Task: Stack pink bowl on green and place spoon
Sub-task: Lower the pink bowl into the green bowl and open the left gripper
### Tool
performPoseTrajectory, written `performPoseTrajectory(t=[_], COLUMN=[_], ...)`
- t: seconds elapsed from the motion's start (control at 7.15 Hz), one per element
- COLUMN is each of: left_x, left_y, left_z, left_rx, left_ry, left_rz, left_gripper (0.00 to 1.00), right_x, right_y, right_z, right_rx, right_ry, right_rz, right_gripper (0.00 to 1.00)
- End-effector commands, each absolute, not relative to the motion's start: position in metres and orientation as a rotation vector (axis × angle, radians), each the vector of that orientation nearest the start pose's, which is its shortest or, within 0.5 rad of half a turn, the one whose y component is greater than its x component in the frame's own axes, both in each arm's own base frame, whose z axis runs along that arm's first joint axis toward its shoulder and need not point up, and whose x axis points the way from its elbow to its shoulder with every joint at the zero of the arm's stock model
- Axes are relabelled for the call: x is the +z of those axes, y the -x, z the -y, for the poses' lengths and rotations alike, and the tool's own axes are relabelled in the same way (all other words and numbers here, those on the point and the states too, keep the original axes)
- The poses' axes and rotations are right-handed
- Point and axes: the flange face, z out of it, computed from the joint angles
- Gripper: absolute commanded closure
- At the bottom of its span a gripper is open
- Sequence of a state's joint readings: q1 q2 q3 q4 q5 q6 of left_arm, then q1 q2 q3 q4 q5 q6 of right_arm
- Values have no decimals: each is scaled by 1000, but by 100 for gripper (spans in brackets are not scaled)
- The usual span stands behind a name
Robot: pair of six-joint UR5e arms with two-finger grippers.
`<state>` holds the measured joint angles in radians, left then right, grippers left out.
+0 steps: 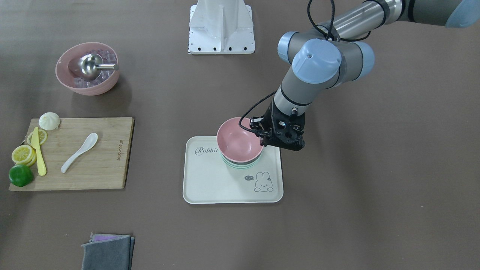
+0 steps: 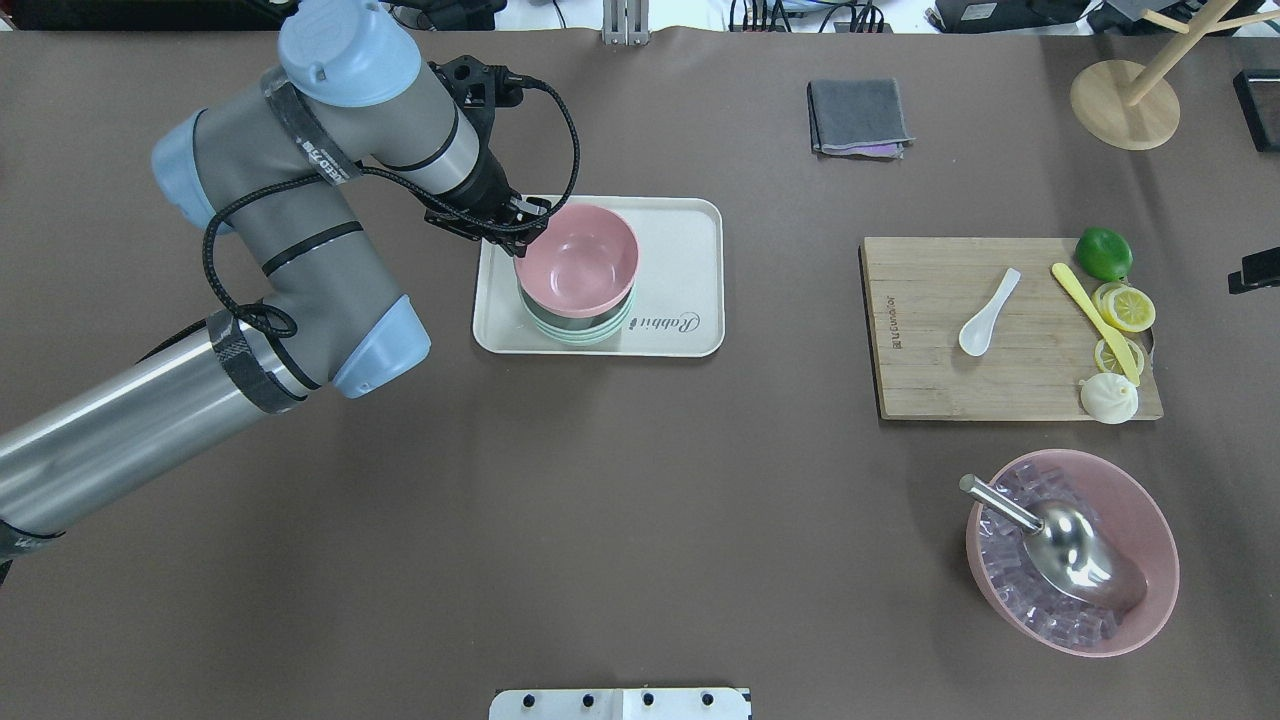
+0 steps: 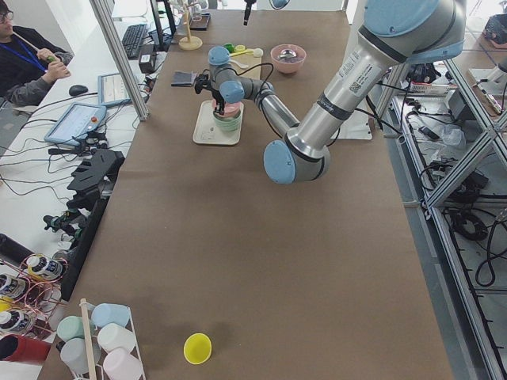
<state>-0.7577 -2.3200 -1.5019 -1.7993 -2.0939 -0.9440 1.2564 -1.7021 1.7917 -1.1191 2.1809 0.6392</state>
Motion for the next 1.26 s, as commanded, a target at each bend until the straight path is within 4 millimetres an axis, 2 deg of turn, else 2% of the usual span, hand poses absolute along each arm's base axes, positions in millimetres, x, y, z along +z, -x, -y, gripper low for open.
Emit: performPoseTrajectory(t=[0.0, 0.42, 1.12], left_x=[206, 207, 219], left_y=[-481, -483, -490], left_z=[550, 550, 559], left_rx=[126, 129, 124], left_ry=[-195, -194, -218], left_rz=[-976, -975, -977], left_gripper=[100, 100, 100], right_x=[568, 568, 568], right_y=[70, 70, 70], right_z=[463, 462, 462], right_rx=[142, 142, 142], right_ry=[-192, -192, -192], right_rz=[769, 767, 767], right_gripper=[0, 0, 0])
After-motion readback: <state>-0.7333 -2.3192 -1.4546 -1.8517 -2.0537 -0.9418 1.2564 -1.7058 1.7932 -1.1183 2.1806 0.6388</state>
